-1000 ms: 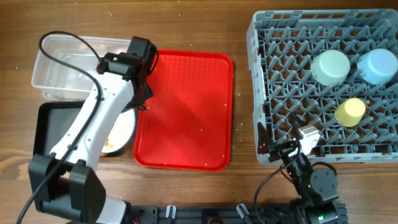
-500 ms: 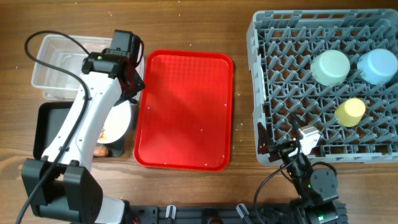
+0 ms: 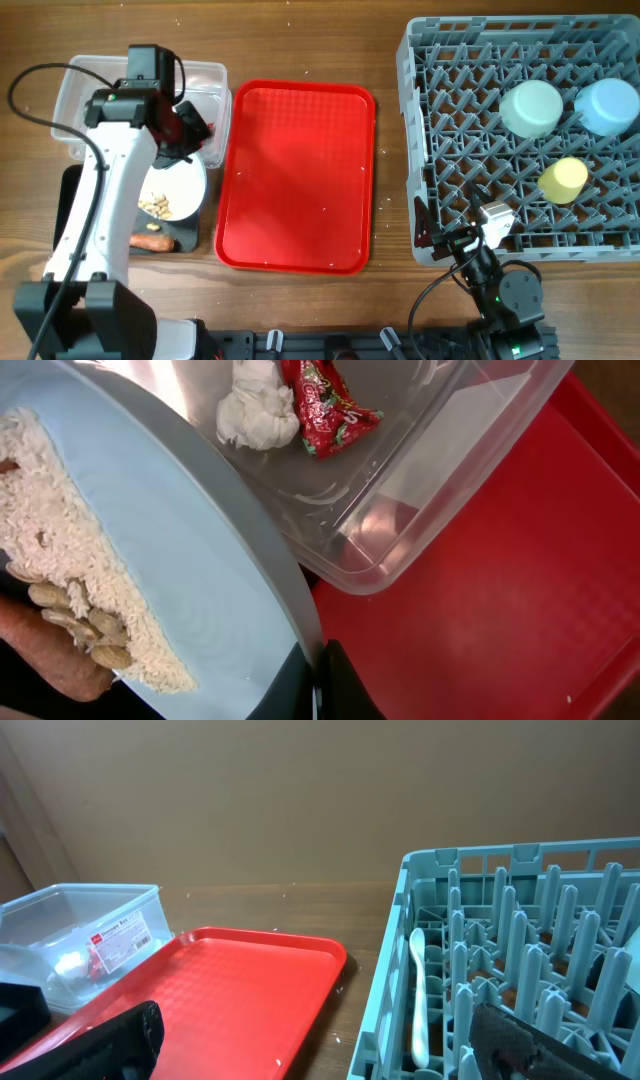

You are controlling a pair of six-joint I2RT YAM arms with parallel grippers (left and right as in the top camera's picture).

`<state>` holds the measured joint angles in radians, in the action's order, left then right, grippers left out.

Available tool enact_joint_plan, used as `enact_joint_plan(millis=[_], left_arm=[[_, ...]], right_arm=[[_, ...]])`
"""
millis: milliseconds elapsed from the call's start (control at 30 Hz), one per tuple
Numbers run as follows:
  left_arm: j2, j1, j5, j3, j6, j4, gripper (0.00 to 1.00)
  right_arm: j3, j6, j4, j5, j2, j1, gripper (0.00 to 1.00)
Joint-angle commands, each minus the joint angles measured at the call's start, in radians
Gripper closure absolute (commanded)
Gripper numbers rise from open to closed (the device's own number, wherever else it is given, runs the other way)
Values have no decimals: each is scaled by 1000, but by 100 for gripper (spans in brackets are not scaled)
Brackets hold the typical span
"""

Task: Sort waste into correct bins and load items into the dishwasher rack
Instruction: 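Tilt the plate over the black tray to pour out the rice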

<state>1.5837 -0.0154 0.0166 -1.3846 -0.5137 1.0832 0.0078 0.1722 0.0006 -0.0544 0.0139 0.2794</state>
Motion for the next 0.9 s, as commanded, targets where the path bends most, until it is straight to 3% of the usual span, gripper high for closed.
enact_joint_plan(millis=[0, 333, 867], left_arm=[[-69, 9, -24, -2, 66, -3, 96], [-114, 22, -48, 37, 80, -11, 96], [-251, 286, -285, 163, 118, -42, 96]], right_arm=[[-3, 12, 3, 13, 0, -2, 0], [-3, 12, 3, 13, 0, -2, 0], [-3, 12, 3, 13, 0, -2, 0]])
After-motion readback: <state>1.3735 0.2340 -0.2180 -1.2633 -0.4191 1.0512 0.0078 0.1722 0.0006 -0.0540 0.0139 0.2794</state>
